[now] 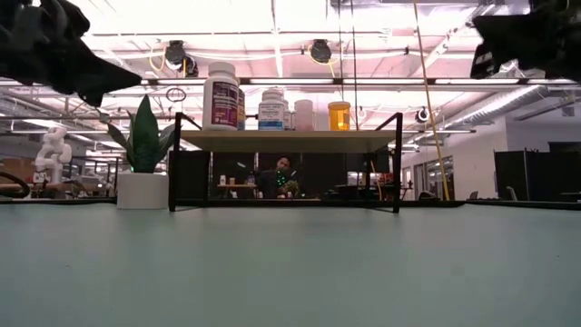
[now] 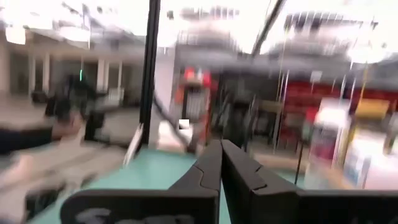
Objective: Pick and place medicine bottles onto shelf by color
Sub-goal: Return to Home Position
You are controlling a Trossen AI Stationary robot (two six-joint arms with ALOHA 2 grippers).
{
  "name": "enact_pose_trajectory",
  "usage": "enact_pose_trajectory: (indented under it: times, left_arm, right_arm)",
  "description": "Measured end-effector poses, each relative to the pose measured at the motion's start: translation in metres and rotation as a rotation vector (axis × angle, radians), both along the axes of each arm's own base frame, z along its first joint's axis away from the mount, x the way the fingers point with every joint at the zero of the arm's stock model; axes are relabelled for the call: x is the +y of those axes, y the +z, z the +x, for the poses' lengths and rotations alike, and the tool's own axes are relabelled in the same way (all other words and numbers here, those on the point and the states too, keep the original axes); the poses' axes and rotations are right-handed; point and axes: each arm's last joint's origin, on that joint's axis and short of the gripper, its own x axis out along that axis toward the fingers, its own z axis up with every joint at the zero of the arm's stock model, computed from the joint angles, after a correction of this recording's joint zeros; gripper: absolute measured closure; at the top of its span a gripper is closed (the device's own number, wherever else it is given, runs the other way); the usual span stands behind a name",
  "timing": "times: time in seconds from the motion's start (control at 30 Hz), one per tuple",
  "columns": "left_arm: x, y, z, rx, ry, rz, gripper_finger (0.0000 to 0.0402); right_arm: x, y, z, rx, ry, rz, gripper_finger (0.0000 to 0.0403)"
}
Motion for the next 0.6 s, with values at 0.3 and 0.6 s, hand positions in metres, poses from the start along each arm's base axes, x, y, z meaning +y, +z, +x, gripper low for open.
enact_pose_trajectory:
  times: [0.3,0.6]
  left_arm:
    - [-0.006,-0.009,0.001,0.001,-0.102,-0.01,0.0389]
    - [-0.006,-0.027,0.005,-0.008,-0.082,-0.059,0.0384]
  right_arm:
    - [-0.003,-0.001,0.001,0.0,-0.034,-0.006,0.0403]
    - [-0.004,-0.005,0.004,0.053,-0.041,0.01,0.0403]
